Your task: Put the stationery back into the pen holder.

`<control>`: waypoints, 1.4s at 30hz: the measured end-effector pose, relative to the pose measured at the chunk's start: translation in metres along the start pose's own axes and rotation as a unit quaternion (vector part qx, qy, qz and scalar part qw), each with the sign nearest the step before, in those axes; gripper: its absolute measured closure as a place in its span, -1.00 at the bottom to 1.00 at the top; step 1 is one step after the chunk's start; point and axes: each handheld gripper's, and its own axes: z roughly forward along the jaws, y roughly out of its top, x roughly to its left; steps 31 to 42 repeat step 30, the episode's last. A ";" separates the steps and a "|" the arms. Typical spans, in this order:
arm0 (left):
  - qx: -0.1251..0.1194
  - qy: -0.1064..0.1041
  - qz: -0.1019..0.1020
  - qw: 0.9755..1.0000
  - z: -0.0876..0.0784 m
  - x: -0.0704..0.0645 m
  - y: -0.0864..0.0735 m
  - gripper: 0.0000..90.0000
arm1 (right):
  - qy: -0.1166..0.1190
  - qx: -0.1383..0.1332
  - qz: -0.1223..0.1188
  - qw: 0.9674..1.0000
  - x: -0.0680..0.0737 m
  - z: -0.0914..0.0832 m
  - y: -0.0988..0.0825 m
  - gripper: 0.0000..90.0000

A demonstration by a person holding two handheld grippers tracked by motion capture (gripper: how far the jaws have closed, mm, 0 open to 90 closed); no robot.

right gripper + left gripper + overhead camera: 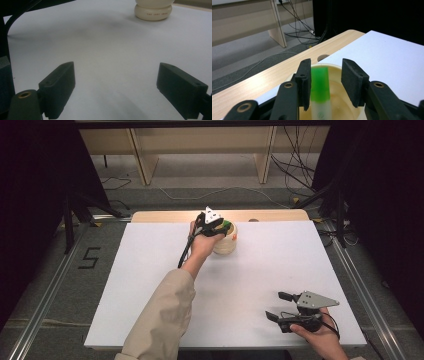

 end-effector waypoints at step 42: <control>0.093 -0.064 0.017 0.993 -0.200 -0.031 -0.065 -0.59 | -0.010 0.001 0.002 1.000 0.000 -0.001 -0.001 -0.64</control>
